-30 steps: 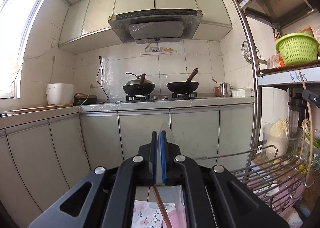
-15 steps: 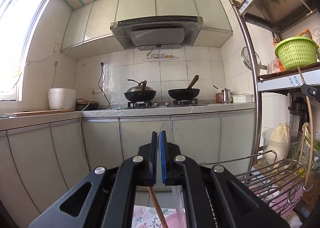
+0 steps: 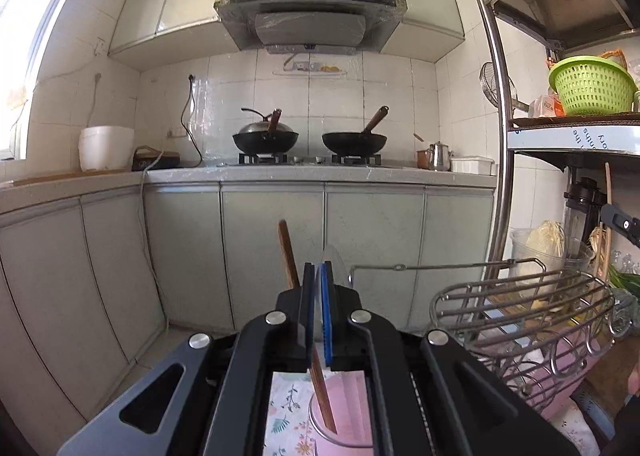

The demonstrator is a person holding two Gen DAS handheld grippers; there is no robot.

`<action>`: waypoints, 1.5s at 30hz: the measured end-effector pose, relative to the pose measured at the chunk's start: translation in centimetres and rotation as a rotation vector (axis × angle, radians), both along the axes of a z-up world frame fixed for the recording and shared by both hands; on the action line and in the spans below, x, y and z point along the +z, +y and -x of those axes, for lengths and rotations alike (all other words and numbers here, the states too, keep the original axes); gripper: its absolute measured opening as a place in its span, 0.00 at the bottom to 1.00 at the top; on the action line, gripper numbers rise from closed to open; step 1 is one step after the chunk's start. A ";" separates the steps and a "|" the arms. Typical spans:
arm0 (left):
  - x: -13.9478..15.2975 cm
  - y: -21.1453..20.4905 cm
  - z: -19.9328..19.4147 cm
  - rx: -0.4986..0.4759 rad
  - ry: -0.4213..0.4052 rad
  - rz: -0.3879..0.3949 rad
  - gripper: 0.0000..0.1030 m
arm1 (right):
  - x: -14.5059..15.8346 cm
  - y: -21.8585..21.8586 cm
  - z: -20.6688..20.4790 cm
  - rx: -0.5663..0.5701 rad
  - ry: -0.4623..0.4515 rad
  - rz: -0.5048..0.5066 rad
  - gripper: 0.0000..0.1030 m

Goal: Organize utensils

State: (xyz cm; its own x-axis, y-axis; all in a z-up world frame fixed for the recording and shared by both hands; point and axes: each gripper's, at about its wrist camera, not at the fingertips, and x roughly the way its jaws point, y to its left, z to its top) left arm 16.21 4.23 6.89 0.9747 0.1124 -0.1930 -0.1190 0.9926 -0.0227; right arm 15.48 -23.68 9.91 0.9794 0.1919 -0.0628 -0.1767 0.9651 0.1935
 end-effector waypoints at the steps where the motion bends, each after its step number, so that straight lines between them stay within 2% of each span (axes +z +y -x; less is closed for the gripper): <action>1: -0.2 0.3 0.0 -0.015 0.024 0.020 0.03 | -0.4 0.0 0.3 -0.001 0.021 0.001 0.06; 5: -1.1 1.4 0.0 -0.077 0.123 0.088 0.03 | -2.1 -0.2 1.1 0.009 0.122 0.005 0.06; 9: -1.6 1.8 0.1 -0.119 0.183 0.117 0.04 | -3.3 -0.3 1.6 0.011 0.205 0.013 0.06; 12: -1.9 1.7 0.1 -0.142 0.227 0.127 0.08 | -3.6 -0.2 1.9 0.011 0.254 0.039 0.07; 13: -2.0 1.7 0.2 -0.152 0.236 0.130 0.13 | -3.7 -0.2 1.8 0.017 0.283 0.042 0.09; 14: -2.1 1.6 0.3 -0.158 0.246 0.132 0.21 | -3.7 -0.2 1.7 0.026 0.308 0.042 0.16; 15: -2.1 1.5 0.6 -0.168 0.254 0.135 0.24 | -3.9 -0.3 1.7 0.032 0.327 0.039 0.22; 16: -2.1 1.5 0.8 -0.176 0.260 0.137 0.29 | -4.0 -0.5 1.7 0.038 0.344 0.029 0.33; 17: -2.2 1.4 1.2 -0.174 0.261 0.136 0.32 | -4.1 -0.7 1.9 0.038 0.349 0.019 0.37; 23: -1.9 1.9 3.4 -0.178 0.263 0.172 0.37 | -4.5 -1.2 4.1 0.034 0.377 0.014 0.38; 26: -2.0 2.2 4.6 -0.184 0.271 0.202 0.37 | -5.4 -1.2 5.2 0.052 0.420 0.016 0.38; 30: -2.9 2.6 5.8 -0.205 0.330 0.243 0.37 | -7.1 -0.6 5.9 0.096 0.507 0.016 0.38; 34: -5.3 2.1 6.1 -0.234 0.458 0.272 0.37 | -10.3 0.4 6.2 0.163 0.643 -0.001 0.38; 39: -10.4 1.1 6.2 -0.280 0.700 0.334 0.35 | -13.7 1.3 6.5 0.201 0.785 -0.027 0.38; 43: -13.9 -0.1 5.7 -0.281 0.879 0.366 0.22 | -15.2 1.7 7.1 0.222 0.849 -0.051 0.38; 45: -15.4 -0.6 5.2 -0.259 0.968 0.380 0.19 | -15.5 1.8 7.2 0.229 0.868 -0.051 0.38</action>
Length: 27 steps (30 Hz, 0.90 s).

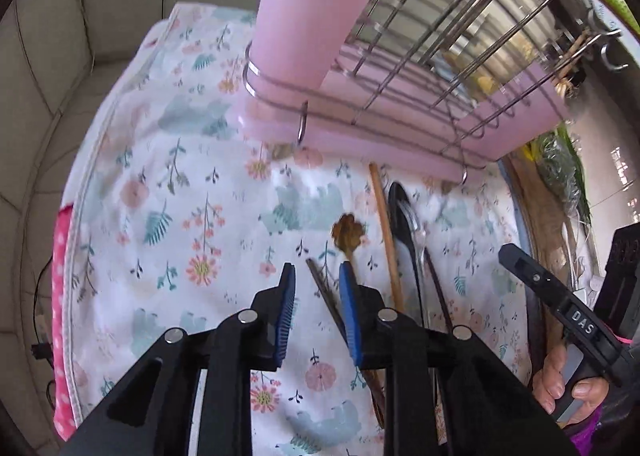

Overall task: Organize utensils
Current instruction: 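Grasp a thin dark chopstick with the right gripper while the left gripper grasps another utensil, lift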

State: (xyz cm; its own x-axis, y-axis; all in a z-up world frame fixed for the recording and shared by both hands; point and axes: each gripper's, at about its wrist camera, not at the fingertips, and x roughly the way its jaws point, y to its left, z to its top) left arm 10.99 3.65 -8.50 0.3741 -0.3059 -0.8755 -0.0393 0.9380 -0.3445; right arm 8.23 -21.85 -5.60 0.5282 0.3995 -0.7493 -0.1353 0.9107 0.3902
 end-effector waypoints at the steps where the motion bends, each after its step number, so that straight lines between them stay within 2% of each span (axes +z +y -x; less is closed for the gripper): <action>1: -0.6 -0.1 -0.2 0.007 0.035 0.012 0.17 | -0.1 0.0 0.2 0.000 0.004 -0.005 0.38; 3: -1.6 -0.6 -0.5 0.012 0.084 0.024 0.16 | -0.2 0.0 0.4 0.002 0.012 -0.016 0.38; 7: -3.0 -1.3 -1.1 0.032 0.135 -0.018 0.14 | -0.6 -0.2 0.6 0.005 0.028 -0.028 0.38; 12: -3.5 -2.6 -1.9 0.039 0.143 -0.074 0.14 | -1.1 -0.5 0.4 0.013 0.053 -0.031 0.38; 14: -3.4 -3.2 -2.1 0.036 0.137 -0.115 0.07 | -1.5 -0.3 0.3 0.025 0.072 -0.035 0.31; 17: -3.2 -3.6 -2.1 0.017 0.117 -0.144 0.05 | -1.9 0.2 0.0 0.058 0.107 -0.046 0.25; 21: -2.6 -3.7 -2.2 0.007 0.087 -0.122 0.04 | -2.4 1.5 -0.3 0.106 0.147 -0.033 0.23; 27: -1.2 -2.1 -1.7 -0.015 0.034 -0.124 0.03 | -3.2 4.4 -2.0 0.169 0.198 0.087 0.23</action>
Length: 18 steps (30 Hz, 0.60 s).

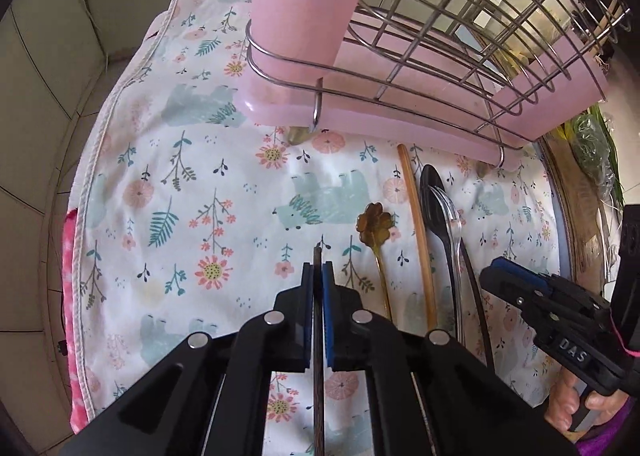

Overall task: Organize utensils
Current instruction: 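Grasp a thin dark chopstick with the right gripper while the left gripper grasps another utensil, lift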

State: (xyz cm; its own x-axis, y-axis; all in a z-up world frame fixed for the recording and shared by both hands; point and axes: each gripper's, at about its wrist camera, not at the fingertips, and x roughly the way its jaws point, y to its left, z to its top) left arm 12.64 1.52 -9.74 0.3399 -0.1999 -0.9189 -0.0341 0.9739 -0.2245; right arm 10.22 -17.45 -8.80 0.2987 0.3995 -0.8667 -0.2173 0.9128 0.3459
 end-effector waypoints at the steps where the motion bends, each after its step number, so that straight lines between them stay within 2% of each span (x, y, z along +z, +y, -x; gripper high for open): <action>1: 0.2 0.3 0.1 -0.001 -0.005 0.007 0.03 | -0.3 0.4 -0.3 0.007 0.011 0.019 0.23; 4: 0.6 1.0 0.8 -0.012 -0.028 0.027 0.03 | -1.2 1.7 -1.3 0.027 0.041 0.080 0.23; 7: 1.4 1.7 1.3 -0.020 -0.051 0.042 0.04 | -1.1 2.7 -1.6 0.042 0.027 0.135 0.23; 8: 1.6 2.0 1.4 -0.019 -0.060 0.052 0.04 | -1.1 2.9 -1.5 0.042 0.018 0.151 0.13; 10: 2.2 2.4 1.6 -0.017 -0.083 0.075 0.04 | -1.2 3.1 -1.4 0.040 -0.003 0.178 0.06; 13: 3.4 3.2 2.0 -0.009 -0.128 0.092 0.03 | -1.0 2.4 -1.1 0.014 -0.011 0.132 0.04; 18: 5.9 4.7 3.1 0.008 -0.234 0.114 0.04 | 1.1 0.0 0.3 -0.051 -0.111 0.020 0.04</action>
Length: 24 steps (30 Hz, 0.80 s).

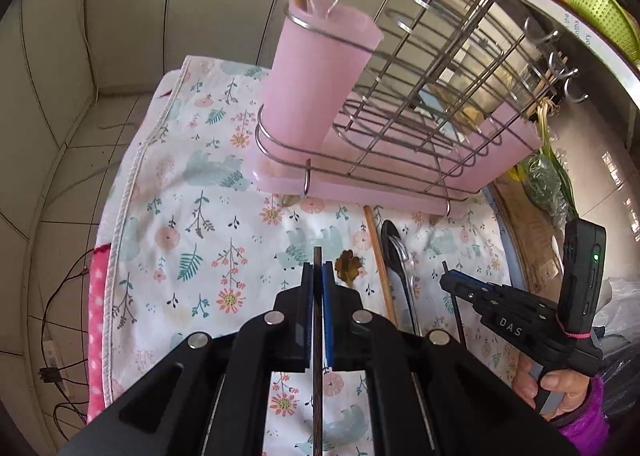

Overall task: Organize utensils
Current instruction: 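Grasp a thin dark chopstick with the right gripper while the left gripper grasps another utensil, lift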

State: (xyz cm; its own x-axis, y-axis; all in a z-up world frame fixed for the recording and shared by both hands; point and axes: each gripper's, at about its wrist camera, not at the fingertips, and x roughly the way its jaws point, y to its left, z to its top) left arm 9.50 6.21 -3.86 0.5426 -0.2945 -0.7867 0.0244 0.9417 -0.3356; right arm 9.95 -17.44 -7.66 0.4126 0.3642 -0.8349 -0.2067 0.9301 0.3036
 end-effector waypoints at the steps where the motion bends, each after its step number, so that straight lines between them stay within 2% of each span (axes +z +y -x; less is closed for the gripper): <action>1: 0.7 0.2 0.2 0.006 -0.029 0.003 0.04 | 0.8 -0.5 0.4 -0.015 -0.033 -0.011 0.04; 11: 8.9 2.1 1.8 0.095 -0.323 0.011 0.03 | 10.9 -5.2 2.6 -0.127 -0.399 -0.165 0.04; 19: 17.1 2.4 1.8 0.150 -0.572 0.021 0.03 | 20.0 -7.4 2.4 -0.186 -0.772 -0.295 0.04; 24: 20.7 2.4 1.1 0.179 -0.682 -0.007 0.04 | 22.8 -7.6 0.5 -0.223 -0.976 -0.308 0.04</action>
State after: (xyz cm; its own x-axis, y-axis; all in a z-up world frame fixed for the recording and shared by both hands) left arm 8.37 8.59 16.81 0.9550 -0.1506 -0.2556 0.0714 0.9529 -0.2946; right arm 9.42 -25.03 15.12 0.9411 0.3378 0.0130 -0.3232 0.8879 0.3273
